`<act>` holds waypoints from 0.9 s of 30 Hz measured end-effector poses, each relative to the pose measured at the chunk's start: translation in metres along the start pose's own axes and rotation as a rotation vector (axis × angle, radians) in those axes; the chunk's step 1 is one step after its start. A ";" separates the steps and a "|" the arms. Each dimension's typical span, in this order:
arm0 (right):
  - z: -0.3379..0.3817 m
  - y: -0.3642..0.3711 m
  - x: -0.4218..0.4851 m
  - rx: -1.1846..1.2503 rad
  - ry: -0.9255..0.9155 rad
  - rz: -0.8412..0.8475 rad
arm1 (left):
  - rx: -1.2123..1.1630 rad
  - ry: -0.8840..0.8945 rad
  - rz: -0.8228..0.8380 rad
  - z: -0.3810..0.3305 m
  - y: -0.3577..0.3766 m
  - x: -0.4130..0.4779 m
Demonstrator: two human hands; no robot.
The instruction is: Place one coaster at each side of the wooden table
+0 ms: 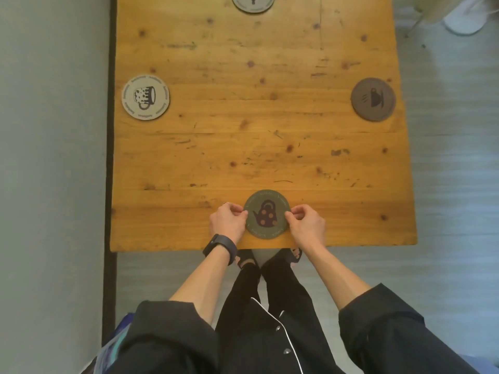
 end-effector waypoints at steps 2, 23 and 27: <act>0.001 0.000 -0.002 -0.018 -0.010 0.004 | 0.029 0.008 0.007 -0.001 -0.002 -0.002; 0.012 0.018 -0.009 -0.314 -0.445 -0.026 | 0.737 0.569 -0.198 -0.028 0.002 -0.018; 0.024 0.015 -0.002 -0.418 -0.421 0.075 | 0.874 0.609 -0.084 -0.041 -0.003 -0.009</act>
Point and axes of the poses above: each hand's wrist, its own x-axis towards the middle knuckle, its own y-axis out of the palm, z = x × y, the point moved 7 cm from there along x, towards the middle knuckle, and after that the axes turned 4 degrees about x, right-handed, at the moved point
